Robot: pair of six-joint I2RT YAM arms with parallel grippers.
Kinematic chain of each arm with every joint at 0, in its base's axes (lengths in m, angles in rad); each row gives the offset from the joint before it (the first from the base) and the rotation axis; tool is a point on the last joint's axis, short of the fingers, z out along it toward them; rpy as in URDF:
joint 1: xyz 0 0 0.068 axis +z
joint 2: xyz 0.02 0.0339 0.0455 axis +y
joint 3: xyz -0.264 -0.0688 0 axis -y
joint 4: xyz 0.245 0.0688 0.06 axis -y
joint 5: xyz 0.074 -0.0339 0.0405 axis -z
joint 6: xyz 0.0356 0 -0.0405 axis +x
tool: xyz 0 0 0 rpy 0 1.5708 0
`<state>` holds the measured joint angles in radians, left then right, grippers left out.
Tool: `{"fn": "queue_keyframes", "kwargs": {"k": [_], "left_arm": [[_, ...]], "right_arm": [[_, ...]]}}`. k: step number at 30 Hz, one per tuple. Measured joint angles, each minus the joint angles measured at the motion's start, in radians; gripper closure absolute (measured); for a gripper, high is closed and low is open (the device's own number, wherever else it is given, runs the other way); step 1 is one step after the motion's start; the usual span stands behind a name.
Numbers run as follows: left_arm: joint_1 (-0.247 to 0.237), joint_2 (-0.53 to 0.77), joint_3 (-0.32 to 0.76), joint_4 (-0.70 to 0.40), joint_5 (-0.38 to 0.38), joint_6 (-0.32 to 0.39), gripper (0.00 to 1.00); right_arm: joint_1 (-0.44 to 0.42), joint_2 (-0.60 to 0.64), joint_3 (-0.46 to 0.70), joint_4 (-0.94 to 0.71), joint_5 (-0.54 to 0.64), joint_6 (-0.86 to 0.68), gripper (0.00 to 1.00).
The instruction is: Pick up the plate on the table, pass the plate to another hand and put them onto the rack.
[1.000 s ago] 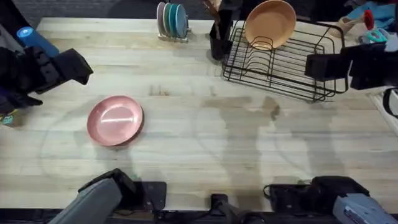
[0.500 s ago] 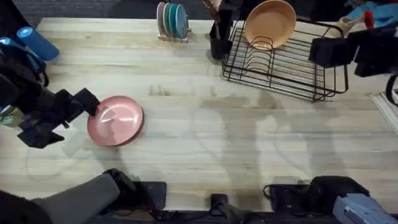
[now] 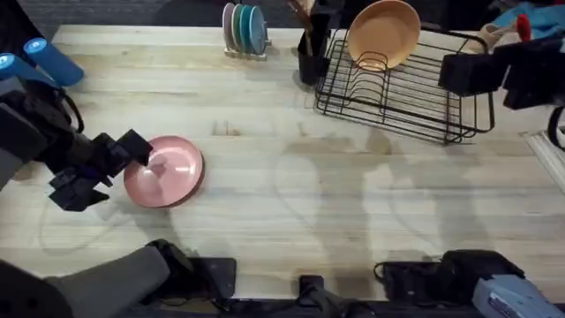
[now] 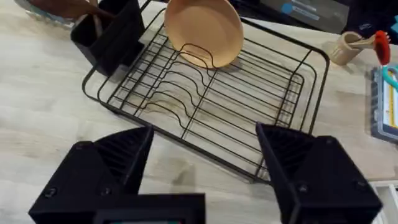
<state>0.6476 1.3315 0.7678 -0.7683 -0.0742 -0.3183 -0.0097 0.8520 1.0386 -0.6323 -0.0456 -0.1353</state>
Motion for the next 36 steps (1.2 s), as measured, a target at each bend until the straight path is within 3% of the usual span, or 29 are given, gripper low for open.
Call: {"fn": "queue_keyframes", "kwargs": {"k": [15,22,34,35,36], "left_arm": [[0.0,0.048,0.0,0.021,0.046,-0.006,0.006],[0.002,0.065,0.001,0.02,0.071,-0.056,0.007],[0.002,0.07,0.006,0.018,0.071,-0.079,0.008],[0.002,0.07,0.006,0.018,0.071,-0.08,0.024],[0.002,0.07,0.006,0.018,0.071,-0.086,0.124]], "right_arm": [[0.0,0.0,0.0,0.0,0.0,0.0,0.009],[0.0,0.0,0.0,0.0,0.0,0.0,0.009],[0.0,0.0,0.0,0.0,0.0,0.0,0.009],[0.0,0.0,0.0,0.0,0.0,0.0,0.009],[0.0,0.0,0.0,0.0,0.0,0.0,0.009]]}}
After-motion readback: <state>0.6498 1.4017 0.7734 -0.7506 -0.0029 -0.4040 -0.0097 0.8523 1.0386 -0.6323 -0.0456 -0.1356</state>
